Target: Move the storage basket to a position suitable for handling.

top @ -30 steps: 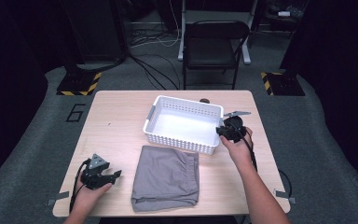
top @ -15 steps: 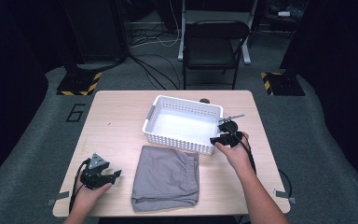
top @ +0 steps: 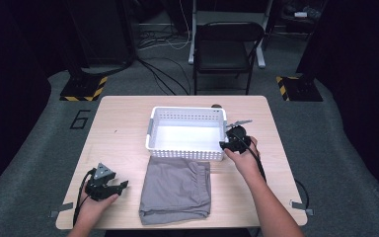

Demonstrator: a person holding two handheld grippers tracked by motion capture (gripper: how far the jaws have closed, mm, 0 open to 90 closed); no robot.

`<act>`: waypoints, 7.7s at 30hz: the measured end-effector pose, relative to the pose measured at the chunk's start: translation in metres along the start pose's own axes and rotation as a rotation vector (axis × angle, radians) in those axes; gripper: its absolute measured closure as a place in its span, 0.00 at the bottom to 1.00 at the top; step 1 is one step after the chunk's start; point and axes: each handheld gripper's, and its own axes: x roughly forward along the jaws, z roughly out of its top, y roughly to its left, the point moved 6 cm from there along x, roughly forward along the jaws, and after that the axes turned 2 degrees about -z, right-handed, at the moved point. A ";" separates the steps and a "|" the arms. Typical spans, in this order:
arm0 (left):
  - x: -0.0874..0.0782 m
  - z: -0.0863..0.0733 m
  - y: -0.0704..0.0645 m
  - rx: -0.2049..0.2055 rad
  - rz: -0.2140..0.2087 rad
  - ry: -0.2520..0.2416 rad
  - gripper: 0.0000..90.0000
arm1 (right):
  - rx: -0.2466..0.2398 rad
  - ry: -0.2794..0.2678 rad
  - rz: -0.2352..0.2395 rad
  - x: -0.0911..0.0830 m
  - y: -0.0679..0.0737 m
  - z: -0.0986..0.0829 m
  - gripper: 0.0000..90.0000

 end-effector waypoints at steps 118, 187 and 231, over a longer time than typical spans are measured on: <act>0.035 0.028 -0.083 0.006 -0.082 0.048 0.37 | -0.052 -0.052 0.179 0.003 0.079 -0.061 0.50; 0.034 0.031 -0.099 -0.056 -0.121 0.034 0.83 | -0.146 0.053 0.215 -0.010 0.123 -0.092 0.87; -0.011 0.057 -0.112 -0.093 -0.211 -0.060 0.87 | -0.086 -0.002 0.306 -0.051 0.113 -0.075 0.87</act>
